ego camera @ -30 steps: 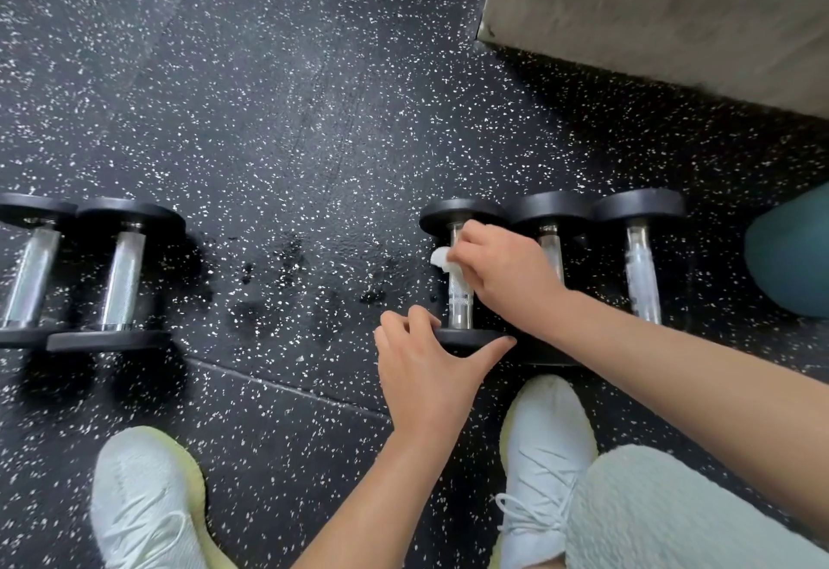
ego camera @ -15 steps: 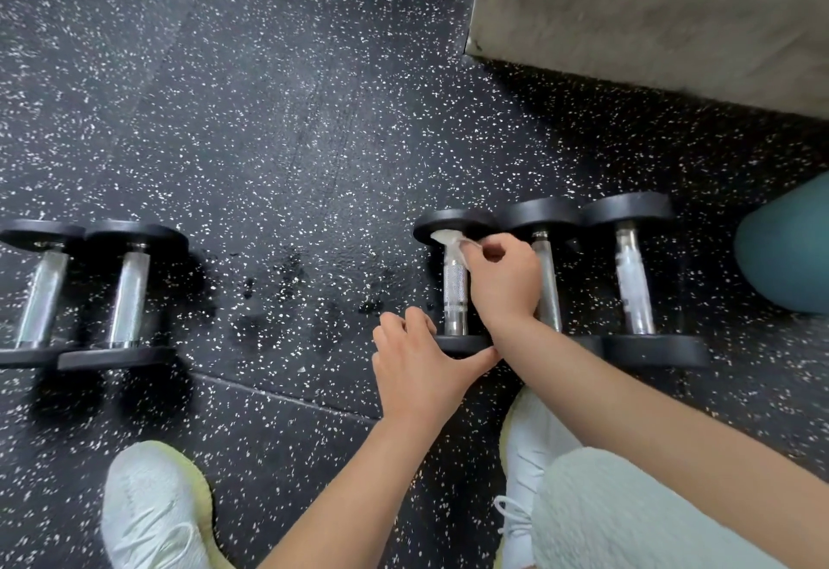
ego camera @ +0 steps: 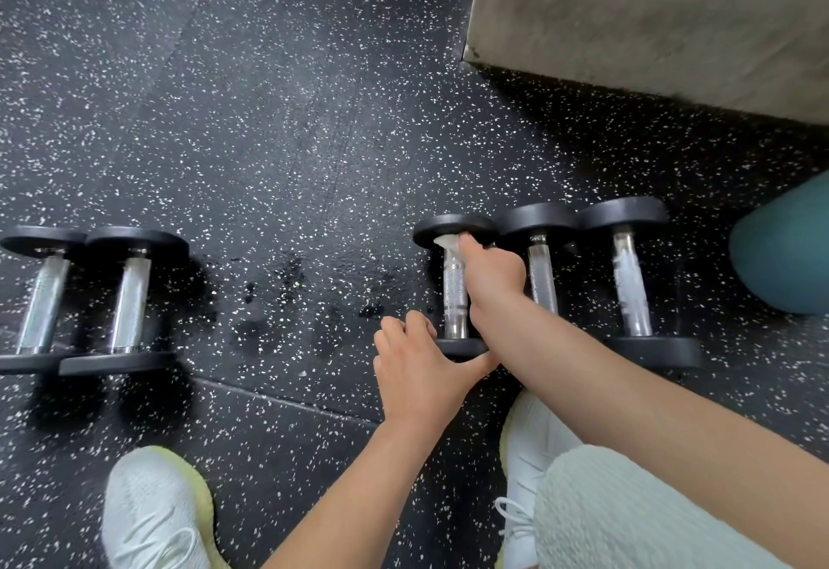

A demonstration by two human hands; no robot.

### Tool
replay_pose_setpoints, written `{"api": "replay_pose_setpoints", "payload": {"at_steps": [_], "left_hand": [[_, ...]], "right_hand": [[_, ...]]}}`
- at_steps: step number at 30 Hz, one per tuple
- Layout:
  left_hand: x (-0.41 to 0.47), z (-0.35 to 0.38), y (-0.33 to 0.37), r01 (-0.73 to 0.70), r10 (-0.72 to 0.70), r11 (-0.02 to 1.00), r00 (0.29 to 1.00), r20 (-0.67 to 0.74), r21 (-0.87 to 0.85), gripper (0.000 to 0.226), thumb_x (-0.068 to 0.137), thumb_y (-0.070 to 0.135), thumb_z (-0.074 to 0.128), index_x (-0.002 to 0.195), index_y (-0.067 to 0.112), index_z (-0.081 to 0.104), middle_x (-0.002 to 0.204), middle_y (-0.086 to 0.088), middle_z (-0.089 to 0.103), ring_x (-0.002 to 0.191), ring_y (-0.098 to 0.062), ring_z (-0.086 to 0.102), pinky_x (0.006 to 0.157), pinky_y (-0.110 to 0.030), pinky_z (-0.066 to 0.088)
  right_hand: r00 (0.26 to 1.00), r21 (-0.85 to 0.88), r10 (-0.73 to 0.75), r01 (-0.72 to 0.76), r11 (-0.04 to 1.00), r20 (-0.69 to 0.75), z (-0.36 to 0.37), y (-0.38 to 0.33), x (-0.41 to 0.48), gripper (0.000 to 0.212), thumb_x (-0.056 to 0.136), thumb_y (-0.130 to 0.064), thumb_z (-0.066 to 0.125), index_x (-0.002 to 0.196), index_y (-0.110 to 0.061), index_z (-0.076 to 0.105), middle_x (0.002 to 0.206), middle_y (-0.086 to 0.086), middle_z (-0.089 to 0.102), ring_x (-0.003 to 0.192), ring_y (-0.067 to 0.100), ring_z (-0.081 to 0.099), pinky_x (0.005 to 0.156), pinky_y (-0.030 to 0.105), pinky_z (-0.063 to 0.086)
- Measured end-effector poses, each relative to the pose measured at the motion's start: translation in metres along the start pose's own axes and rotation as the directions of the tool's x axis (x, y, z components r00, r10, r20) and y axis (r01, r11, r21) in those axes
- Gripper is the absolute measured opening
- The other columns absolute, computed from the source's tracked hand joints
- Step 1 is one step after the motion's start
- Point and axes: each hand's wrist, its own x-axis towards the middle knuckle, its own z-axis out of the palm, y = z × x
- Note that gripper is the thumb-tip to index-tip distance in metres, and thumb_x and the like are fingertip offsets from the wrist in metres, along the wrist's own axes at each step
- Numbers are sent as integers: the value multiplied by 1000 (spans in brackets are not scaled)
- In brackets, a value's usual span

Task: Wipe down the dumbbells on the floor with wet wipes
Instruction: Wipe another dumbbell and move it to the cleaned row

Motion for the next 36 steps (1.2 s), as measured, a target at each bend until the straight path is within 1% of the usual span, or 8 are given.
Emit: {"api": "replay_pose_setpoints", "payload": {"at_steps": [5,12,17,20,24,27,31,36], "left_hand": [[-1,-2,2,12,-12,1000,1000,8,-15,84,43,92,51,95,27,43,100,7,36,99,-20,41,87,-40,46],[-1,2,3,20,-19,1000,999,-40,24,93,43,103,58,95,27,42,101,7,37,98,-20,43,86,-40,49],[0,2,2,26,-25,999,999,-21,32,93,44,104,58,96,28,42,102,8,37,100,-19,43,90,-40,49],[0,2,3,27,-26,999,999,-34,33,93,43,104,59,95,29,42,102,9,38,99,-18,43,88,-40,50],[0,2,4,31,-30,999,999,-31,38,92,43,103,59,94,28,42,101,8,38,98,-19,43,87,-40,50],[0,2,4,35,-35,999,999,-21,20,93,42,102,57,94,27,42,101,8,38,98,-20,43,86,-41,50],[1,-1,3,49,-48,999,998,43,-14,90,41,95,57,99,28,42,105,7,37,103,-20,41,91,-43,48],[-1,-1,4,53,-53,999,998,20,-7,93,41,99,59,97,27,41,104,7,38,102,-20,42,90,-42,48]], "right_hand": [[999,19,38,-38,999,28,11,-5,-3,22,81,-17,84,76,-15,62,79,-6,64,74,16,60,66,23,45],[958,40,247,-255,966,143,6,-17,21,50,69,-9,86,113,2,66,99,14,74,91,31,72,82,41,59],[899,69,283,-323,944,334,-16,-5,33,21,96,3,54,103,-12,66,101,-2,72,88,15,69,96,43,49],[888,88,237,-293,952,395,-17,-4,30,12,94,-3,64,100,-12,71,99,2,75,92,18,71,97,40,50],[931,17,244,-258,966,271,3,-11,34,49,70,-13,87,115,-4,72,100,5,77,89,22,73,73,35,58],[964,-66,192,-183,981,185,13,-19,25,35,79,-10,80,111,-7,66,96,4,66,76,18,65,60,26,54],[995,-176,103,-104,979,-11,31,-11,15,48,83,-18,74,127,-7,59,115,11,68,99,32,68,65,31,50],[991,-168,113,-122,978,-65,34,-11,18,44,79,-15,78,115,0,58,99,9,70,78,25,61,62,29,46]]}}
